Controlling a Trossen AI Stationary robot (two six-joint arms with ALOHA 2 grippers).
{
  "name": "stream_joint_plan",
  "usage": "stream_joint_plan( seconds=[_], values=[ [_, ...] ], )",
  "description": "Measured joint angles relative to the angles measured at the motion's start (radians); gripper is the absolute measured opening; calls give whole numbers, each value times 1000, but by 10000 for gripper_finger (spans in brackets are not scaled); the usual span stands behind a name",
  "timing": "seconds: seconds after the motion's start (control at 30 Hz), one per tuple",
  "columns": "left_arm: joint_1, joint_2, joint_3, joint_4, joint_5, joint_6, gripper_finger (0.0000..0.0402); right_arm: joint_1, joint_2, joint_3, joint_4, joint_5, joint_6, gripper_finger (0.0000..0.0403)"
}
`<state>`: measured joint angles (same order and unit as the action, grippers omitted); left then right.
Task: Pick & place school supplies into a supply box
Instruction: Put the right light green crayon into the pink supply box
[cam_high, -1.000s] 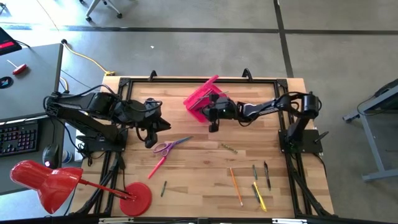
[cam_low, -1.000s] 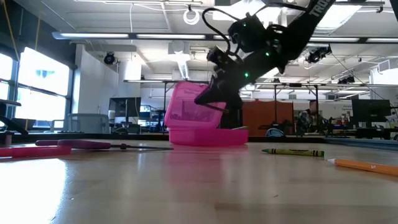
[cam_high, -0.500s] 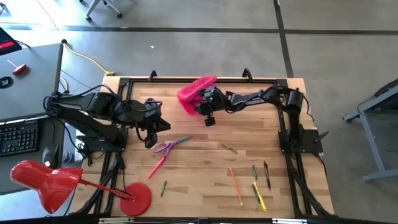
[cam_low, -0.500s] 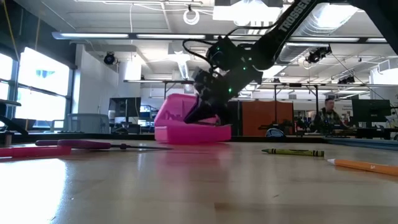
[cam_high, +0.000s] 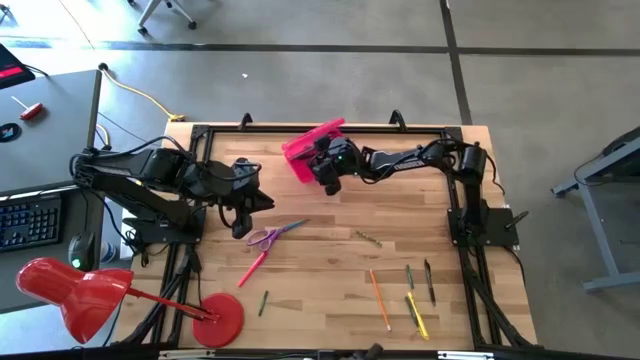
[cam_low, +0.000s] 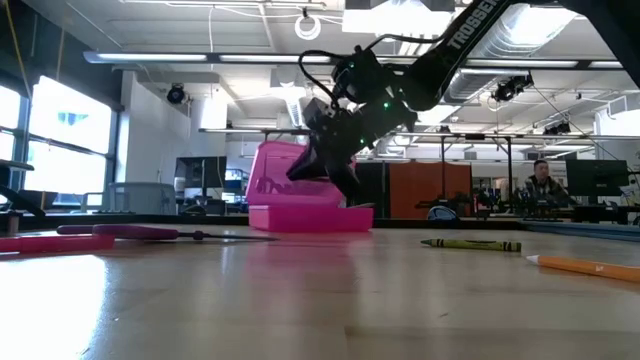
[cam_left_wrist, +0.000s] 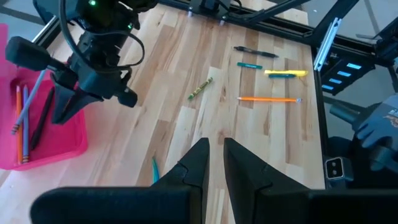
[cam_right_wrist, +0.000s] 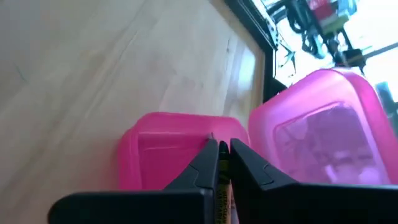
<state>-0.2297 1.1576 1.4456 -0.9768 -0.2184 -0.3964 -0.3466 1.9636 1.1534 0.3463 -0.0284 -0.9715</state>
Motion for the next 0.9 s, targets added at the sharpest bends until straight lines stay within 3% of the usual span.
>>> stream_joint_plan(
  seconds=[0.13, 0.4, 0.57, 0.7, 0.9],
  values=[
    [0, 0, 0, 0, 0, 0, 81, -13, 0, 0, -48, -3, -83, 12],
    [0, 0, 0, 1, 1, -14, 81, -57, 0, -1, -58, 54, -85, 12],
    [0, 0, 0, 2, 2, -31, 81, -57, 0, -1, -46, 29, -120, 12],
    [0, 0, 0, 2, 2, -35, 81, -51, 0, -1, -13, 25, -70, 12],
    [0, 0, 0, 2, 2, -35, 81, -51, 0, -1, 24, 100, -14, 12]
  ],
)
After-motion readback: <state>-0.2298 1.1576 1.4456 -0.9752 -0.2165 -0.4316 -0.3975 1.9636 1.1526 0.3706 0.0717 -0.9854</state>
